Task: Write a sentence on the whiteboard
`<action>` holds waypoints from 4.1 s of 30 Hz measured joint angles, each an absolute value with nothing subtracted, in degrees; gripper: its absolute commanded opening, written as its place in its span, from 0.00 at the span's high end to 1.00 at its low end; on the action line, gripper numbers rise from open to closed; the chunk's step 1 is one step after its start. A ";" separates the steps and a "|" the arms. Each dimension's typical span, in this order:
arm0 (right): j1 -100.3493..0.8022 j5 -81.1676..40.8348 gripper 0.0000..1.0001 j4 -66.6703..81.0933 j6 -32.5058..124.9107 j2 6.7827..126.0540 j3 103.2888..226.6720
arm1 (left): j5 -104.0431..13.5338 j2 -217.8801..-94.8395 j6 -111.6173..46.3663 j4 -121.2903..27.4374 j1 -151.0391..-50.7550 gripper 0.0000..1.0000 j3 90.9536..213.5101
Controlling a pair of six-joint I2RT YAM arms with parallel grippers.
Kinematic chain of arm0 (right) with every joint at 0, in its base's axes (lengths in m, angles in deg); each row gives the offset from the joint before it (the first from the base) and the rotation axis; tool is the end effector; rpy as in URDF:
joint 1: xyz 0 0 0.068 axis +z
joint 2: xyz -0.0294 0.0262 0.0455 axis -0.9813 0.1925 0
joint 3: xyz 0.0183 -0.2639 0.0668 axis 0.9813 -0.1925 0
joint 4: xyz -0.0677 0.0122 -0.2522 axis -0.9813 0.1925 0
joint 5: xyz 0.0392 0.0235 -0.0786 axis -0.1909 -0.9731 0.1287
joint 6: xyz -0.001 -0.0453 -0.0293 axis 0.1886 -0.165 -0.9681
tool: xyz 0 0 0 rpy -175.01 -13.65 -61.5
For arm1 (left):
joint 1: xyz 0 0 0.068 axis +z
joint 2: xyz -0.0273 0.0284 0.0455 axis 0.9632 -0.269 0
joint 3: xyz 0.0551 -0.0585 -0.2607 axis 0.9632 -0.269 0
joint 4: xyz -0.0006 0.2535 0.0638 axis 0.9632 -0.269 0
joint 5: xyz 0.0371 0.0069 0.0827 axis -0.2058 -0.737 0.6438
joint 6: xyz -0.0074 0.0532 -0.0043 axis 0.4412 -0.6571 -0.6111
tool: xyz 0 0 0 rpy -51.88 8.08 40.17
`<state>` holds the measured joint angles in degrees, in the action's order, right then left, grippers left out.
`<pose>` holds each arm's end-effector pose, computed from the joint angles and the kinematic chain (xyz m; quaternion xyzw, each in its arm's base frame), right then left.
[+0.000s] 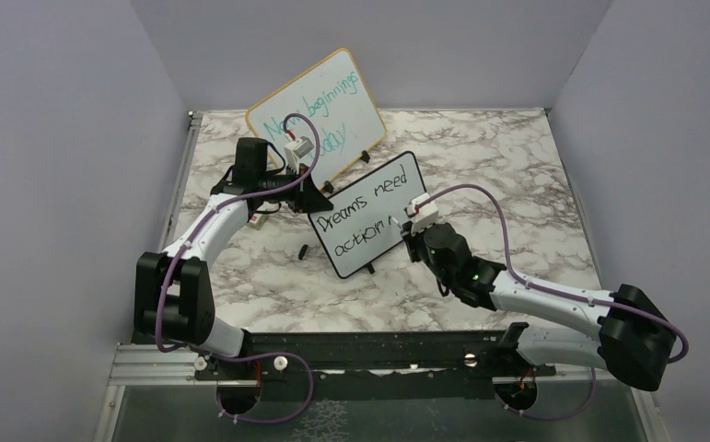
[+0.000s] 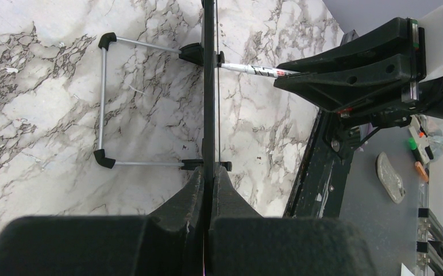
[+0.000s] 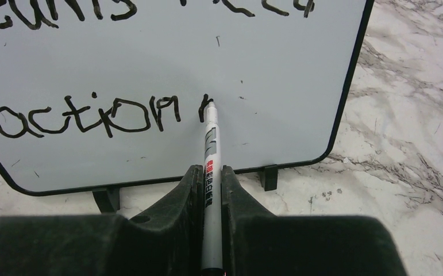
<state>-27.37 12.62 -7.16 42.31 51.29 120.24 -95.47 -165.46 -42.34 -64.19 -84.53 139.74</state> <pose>0.1652 0.1835 0.2244 -0.2197 0.7849 0.0923 0.5720 0.3030 -0.0850 0.2684 0.2630 0.7738 -0.4788 0.3206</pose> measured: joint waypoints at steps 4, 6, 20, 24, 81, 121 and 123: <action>-27.92 12.91 1.00 -7.51 42.31 51.29 120.24 | -95.47 -165.46 -42.34 -64.19 -84.53 1.00 139.74; -28.07 12.99 1.00 -7.51 42.33 51.31 120.24 | -95.47 -165.46 -42.34 -64.19 -84.53 1.00 139.74; -28.40 12.95 1.00 -5.83 44.36 51.20 120.22 | -95.47 -165.46 -42.34 -64.19 -84.53 1.00 139.74; -28.40 12.84 1.00 -4.43 44.95 50.85 120.04 | -95.47 -165.46 -42.34 -64.19 -84.53 1.00 139.74; -30.28 10.26 1.00 -6.49 44.51 50.90 120.24 | -95.45 -165.62 -42.34 -64.54 -84.53 1.00 139.96; -31.02 13.87 1.00 -7.32 45.52 51.53 119.61 | -95.43 -165.64 -42.34 -64.60 -84.53 1.00 139.98; -31.02 13.80 1.00 -7.69 45.34 51.53 119.61 | -95.43 -165.62 -42.34 -64.63 -84.53 1.00 139.98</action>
<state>-31.02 13.80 -7.69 45.34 51.53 119.61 -95.43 -165.62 -42.34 -64.63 -84.53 139.98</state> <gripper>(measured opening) 0.167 0.023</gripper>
